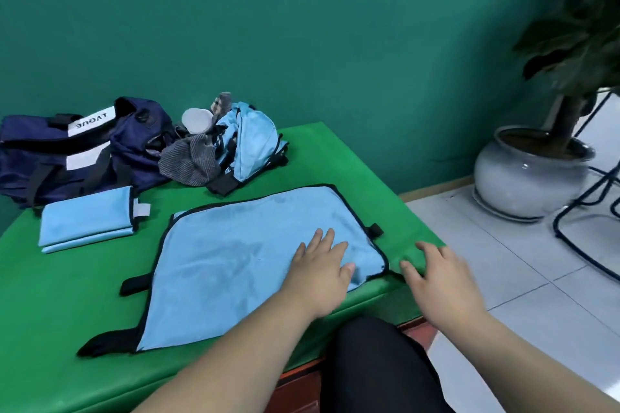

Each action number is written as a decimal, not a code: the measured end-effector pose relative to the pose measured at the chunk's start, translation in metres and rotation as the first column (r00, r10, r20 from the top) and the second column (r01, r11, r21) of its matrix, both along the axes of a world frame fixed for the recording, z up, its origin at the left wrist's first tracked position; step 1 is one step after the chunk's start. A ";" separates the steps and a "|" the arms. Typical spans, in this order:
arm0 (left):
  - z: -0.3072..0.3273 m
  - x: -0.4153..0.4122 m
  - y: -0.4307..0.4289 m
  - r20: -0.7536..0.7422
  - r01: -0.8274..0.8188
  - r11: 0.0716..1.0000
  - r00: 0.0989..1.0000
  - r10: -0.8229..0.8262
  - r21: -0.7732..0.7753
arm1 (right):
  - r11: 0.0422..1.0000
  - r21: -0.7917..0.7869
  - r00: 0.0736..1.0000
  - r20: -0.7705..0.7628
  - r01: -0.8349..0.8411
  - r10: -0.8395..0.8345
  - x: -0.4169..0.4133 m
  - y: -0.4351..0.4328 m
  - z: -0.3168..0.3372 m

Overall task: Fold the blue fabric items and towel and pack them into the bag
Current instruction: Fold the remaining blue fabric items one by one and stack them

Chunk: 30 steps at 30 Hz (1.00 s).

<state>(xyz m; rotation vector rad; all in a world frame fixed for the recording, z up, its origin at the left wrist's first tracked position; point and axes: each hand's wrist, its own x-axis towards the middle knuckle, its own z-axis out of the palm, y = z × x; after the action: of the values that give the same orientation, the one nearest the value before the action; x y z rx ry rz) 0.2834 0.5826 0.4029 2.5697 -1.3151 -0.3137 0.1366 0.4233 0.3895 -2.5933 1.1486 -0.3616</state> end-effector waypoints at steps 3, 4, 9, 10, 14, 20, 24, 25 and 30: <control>-0.011 0.001 -0.029 -0.002 -0.020 0.999 1.000 0.020 -0.031 | 0.993 0.100 0.997 -0.034 -0.062 0.065 0.001 -0.005 -0.008; -0.016 0.001 -0.034 -0.015 -0.025 0.999 1.000 0.025 -0.037 | 0.992 0.105 0.996 -0.032 -0.077 0.080 0.003 -0.007 -0.010; -0.042 -0.002 -0.038 0.113 0.012 0.997 0.993 -0.020 0.070 | 0.995 0.087 0.998 0.053 -0.044 0.040 0.017 -0.036 -0.005; -0.043 -0.002 -0.039 0.125 0.014 0.997 0.992 -0.024 0.080 | 0.995 0.089 0.996 0.079 -0.043 0.036 0.020 -0.042 -0.005; -0.045 0.001 -0.042 0.140 0.011 0.993 0.990 -0.028 0.116 | 0.993 0.080 0.996 0.020 -0.086 0.084 0.029 -0.048 -0.011; -0.047 0.002 -0.045 0.158 0.005 0.991 0.987 -0.027 0.133 | 0.986 0.070 0.988 0.003 -0.152 0.152 0.048 -0.053 -0.007; -0.048 0.002 -0.044 0.169 0.008 0.992 0.985 -0.029 0.123 | 0.969 0.125 0.977 0.040 -0.213 0.210 0.078 -0.060 -0.003; -0.048 0.002 -0.044 0.172 0.007 0.993 0.985 -0.028 0.120 | 0.964 0.145 0.975 0.039 -0.224 0.221 0.085 -0.062 -0.002; -0.050 0.001 -0.043 0.178 0.008 0.993 0.984 -0.028 0.115 | 0.955 0.095 0.957 -0.050 -0.282 0.287 0.106 -0.072 0.002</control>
<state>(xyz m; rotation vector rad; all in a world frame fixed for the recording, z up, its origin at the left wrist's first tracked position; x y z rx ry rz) 0.2846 0.5392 0.3533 2.7379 -1.4204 -0.1671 0.2425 0.3517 0.3912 -2.6574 0.7716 -0.1631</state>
